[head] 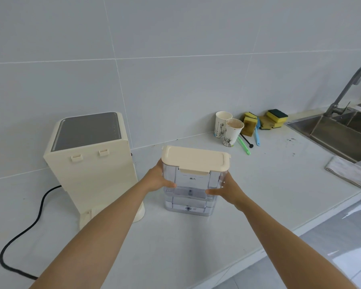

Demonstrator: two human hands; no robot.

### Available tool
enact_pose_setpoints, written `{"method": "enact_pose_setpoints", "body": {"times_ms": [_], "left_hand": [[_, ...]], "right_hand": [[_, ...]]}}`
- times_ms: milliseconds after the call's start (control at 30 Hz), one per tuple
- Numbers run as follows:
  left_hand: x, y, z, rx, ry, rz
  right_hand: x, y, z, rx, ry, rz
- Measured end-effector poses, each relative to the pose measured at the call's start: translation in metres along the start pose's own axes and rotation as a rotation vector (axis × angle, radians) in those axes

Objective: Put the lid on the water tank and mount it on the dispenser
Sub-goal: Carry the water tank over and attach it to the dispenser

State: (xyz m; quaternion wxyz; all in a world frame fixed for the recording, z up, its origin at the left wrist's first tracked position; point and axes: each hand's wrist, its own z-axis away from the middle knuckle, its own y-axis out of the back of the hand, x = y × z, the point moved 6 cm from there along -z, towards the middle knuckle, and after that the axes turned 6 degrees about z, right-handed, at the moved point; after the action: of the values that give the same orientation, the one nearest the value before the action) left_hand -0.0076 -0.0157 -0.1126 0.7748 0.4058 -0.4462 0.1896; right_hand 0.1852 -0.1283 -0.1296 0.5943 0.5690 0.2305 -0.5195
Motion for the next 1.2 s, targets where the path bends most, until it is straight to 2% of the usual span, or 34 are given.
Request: {"method": "enact_pose_setpoints", "body": {"times_ms": [300, 333, 400, 500, 633, 700, 900, 1067, 1200], "left_hand": [[0.003, 0.009, 0.005, 0.043, 0.006, -0.029], [0.004, 0.011, 0.004, 0.053, 0.022, -0.023], [-0.02, 0.08, 0.039, 0.276, 0.055, 0.05], [-0.025, 0.084, 0.042, 0.271, 0.051, 0.057], [-0.007, 0.087, 0.064, 0.281, 0.033, 0.03], [-0.028, 0.163, 0.127, 0.541, 0.05, 0.106], [-0.018, 0.172, 0.142, 0.538, 0.043, 0.114], [-0.014, 0.181, 0.152, 0.561, 0.023, 0.135], [-0.013, 0.186, 0.154, 0.554, 0.051, 0.112]], "right_hand": [[-0.005, 0.001, -0.011, 0.05, -0.019, 0.065], [-0.01, 0.003, -0.009, 0.036, -0.016, 0.077], [-0.071, -0.053, -0.024, -0.13, 0.113, 0.151], [-0.089, -0.052, -0.016, -0.148, 0.165, 0.164], [-0.095, -0.047, -0.015, -0.116, 0.121, 0.209], [-0.173, -0.118, -0.016, -0.283, 0.285, 0.28], [-0.193, -0.111, -0.011, -0.253, 0.31, 0.355], [-0.206, -0.113, -0.002, -0.288, 0.402, 0.29], [-0.208, -0.118, -0.002, -0.299, 0.39, 0.279]]}}
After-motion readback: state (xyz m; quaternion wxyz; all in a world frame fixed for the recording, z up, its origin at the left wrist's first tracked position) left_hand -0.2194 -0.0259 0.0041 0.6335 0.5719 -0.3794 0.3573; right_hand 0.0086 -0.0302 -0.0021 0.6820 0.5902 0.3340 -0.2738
